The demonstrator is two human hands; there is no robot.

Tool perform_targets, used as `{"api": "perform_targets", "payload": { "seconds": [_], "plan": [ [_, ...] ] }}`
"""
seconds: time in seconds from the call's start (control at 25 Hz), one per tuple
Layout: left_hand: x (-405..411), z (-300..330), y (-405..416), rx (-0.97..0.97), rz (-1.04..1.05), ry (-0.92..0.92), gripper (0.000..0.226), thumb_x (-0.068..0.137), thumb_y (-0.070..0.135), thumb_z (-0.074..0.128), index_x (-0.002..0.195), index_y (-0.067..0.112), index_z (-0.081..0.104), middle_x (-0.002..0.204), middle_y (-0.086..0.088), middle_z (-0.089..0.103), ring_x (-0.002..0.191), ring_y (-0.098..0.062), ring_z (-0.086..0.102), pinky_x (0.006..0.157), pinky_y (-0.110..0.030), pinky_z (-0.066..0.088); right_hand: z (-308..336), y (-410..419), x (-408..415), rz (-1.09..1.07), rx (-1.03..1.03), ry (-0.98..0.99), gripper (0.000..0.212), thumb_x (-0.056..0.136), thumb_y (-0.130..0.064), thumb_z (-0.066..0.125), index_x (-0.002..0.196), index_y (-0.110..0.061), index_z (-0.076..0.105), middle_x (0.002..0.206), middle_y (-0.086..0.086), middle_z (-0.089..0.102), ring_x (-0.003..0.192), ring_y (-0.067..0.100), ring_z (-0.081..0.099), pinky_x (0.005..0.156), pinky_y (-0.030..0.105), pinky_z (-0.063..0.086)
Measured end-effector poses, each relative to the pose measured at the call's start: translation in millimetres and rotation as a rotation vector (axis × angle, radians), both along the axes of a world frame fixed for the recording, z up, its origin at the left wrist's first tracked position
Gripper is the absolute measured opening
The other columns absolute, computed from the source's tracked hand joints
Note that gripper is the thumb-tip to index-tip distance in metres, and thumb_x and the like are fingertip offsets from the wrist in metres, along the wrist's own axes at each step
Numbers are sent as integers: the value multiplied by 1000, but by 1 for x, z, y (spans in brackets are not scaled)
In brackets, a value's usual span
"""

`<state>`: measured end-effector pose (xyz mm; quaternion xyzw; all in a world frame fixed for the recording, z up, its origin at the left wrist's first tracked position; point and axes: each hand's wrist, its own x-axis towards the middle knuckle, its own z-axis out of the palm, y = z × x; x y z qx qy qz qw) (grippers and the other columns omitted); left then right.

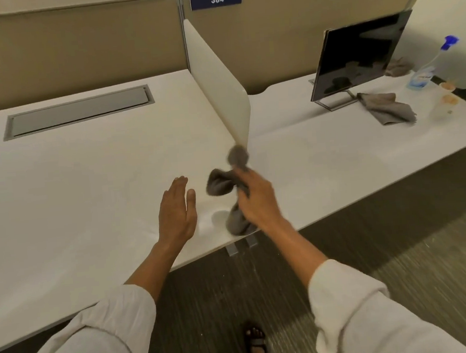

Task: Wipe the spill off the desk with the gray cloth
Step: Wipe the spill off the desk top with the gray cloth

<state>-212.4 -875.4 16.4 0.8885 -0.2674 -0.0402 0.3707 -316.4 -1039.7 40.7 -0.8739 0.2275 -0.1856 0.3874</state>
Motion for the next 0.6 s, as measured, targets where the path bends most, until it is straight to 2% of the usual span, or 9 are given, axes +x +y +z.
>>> {"api": "perform_targets", "payload": {
  "seconds": [0.04, 0.12, 0.16, 0.24, 0.32, 0.48, 0.6],
  "plan": [
    [4, 0, 2, -14, 29, -7, 53, 102, 38, 29, 145, 10, 39, 153, -10, 40, 143, -27, 34, 119, -40, 22, -13, 17, 18, 76, -27, 85, 44, 98, -16, 51, 138, -34, 53, 151, 1, 44, 138, 23, 41, 117, 45, 34],
    [11, -2, 6, -14, 76, -21, 56, 100, 40, 26, 145, 10, 40, 152, -12, 42, 142, -28, 36, 118, -45, 27, -43, 54, 44, 211, -244, 281, 44, 100, -25, 46, 144, -32, 45, 163, 4, 25, 152, 29, 10, 121, 60, 12],
    [14, -5, 8, -2, 92, -29, 56, 100, 40, 25, 145, 10, 39, 151, -12, 42, 141, -28, 37, 117, -45, 27, -57, 69, 52, 280, -352, 340, 51, 100, -32, 43, 150, -28, 35, 166, 6, 15, 153, 29, -4, 119, 64, 3],
    [19, -14, 14, 39, 114, -33, 56, 100, 40, 25, 145, 10, 38, 152, -12, 42, 141, -28, 37, 117, -46, 27, -76, 90, 59, 392, -437, 347, 75, 95, -49, 39, 158, -21, 9, 167, 8, 2, 152, 27, -16, 118, 64, -3],
    [25, -23, 16, 76, 138, -31, 57, 99, 41, 24, 145, 10, 39, 151, -11, 42, 141, -28, 38, 117, -46, 28, -89, 95, 68, 457, -469, 306, 83, 93, -53, 41, 157, -23, -1, 167, 8, 1, 153, 26, -14, 119, 61, -4],
    [37, -23, 3, 58, 171, -38, 54, 99, 37, 25, 140, 7, 44, 144, -15, 50, 134, -30, 45, 113, -47, 34, -99, 65, 110, 433, -492, 301, 58, 99, -46, 42, 152, -32, 26, 166, 7, 14, 153, 27, 3, 119, 61, 5],
    [47, -18, -12, 48, 112, -102, 47, 100, 31, 29, 133, 3, 48, 135, -20, 55, 125, -26, 49, 110, -36, 34, -97, 28, 141, 301, -400, 323, 45, 102, -43, 34, 147, -37, 37, 165, 6, 20, 152, 29, 7, 118, 62, -2]
  ]
}}
